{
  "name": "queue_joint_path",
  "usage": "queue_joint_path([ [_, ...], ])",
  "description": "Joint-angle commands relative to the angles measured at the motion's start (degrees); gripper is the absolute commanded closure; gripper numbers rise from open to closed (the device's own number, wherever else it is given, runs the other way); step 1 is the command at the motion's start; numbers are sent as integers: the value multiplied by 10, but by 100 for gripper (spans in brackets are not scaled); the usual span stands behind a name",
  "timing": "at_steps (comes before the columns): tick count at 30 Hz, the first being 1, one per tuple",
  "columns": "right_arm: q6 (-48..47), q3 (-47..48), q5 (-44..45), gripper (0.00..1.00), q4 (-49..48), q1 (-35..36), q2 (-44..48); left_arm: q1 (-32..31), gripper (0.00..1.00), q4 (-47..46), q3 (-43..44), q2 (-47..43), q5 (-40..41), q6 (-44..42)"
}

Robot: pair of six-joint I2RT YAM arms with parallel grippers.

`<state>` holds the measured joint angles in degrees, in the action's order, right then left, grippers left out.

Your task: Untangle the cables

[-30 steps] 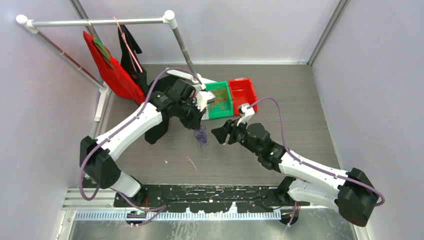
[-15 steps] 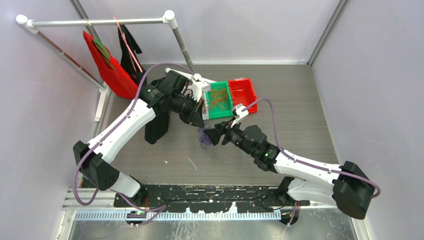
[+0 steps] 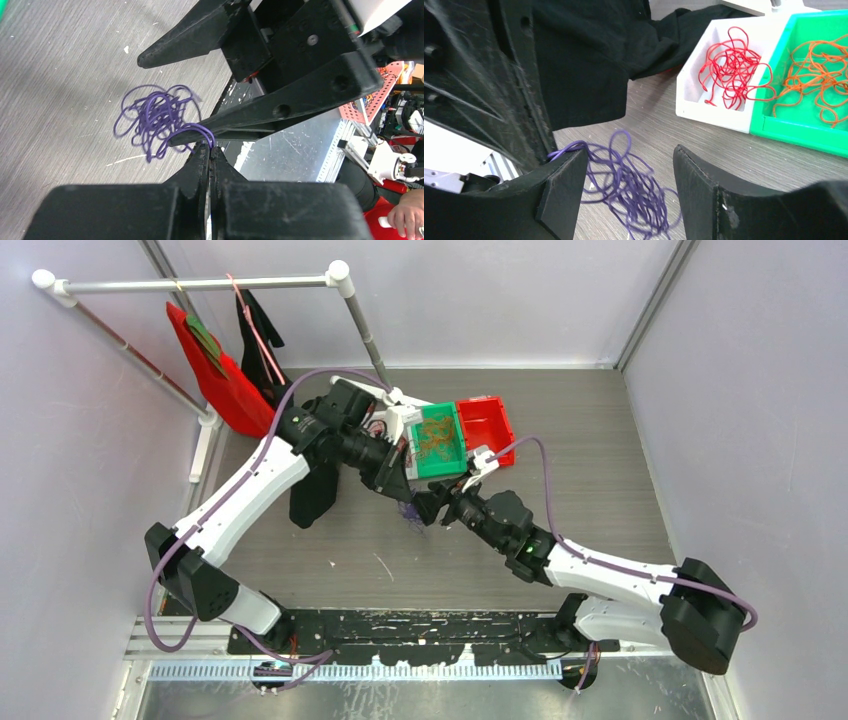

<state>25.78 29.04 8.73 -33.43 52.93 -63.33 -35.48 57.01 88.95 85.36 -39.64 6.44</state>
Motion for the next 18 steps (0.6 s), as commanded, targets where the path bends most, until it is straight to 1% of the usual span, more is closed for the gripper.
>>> queue_joint_path([
  [1, 7, -2, -3, 32, -45, 4, 45, 4, 100, 13, 27, -20, -17, -23],
  [6, 13, 1, -15, 32, -61, 4, 38, 3, 100, 9, 31, -15, -34, -16],
  [9, 26, 5, -26, 32, -84, 4, 5, 3, 100, 9, 47, -11, -47, -11],
  [11, 37, 2, -25, 32, -116, 4, -18, 3, 100, 6, 56, -9, -62, -2],
  [18, 52, 27, -8, 32, -188, 19, -99, 4, 100, 9, 84, 4, -129, 19],
])
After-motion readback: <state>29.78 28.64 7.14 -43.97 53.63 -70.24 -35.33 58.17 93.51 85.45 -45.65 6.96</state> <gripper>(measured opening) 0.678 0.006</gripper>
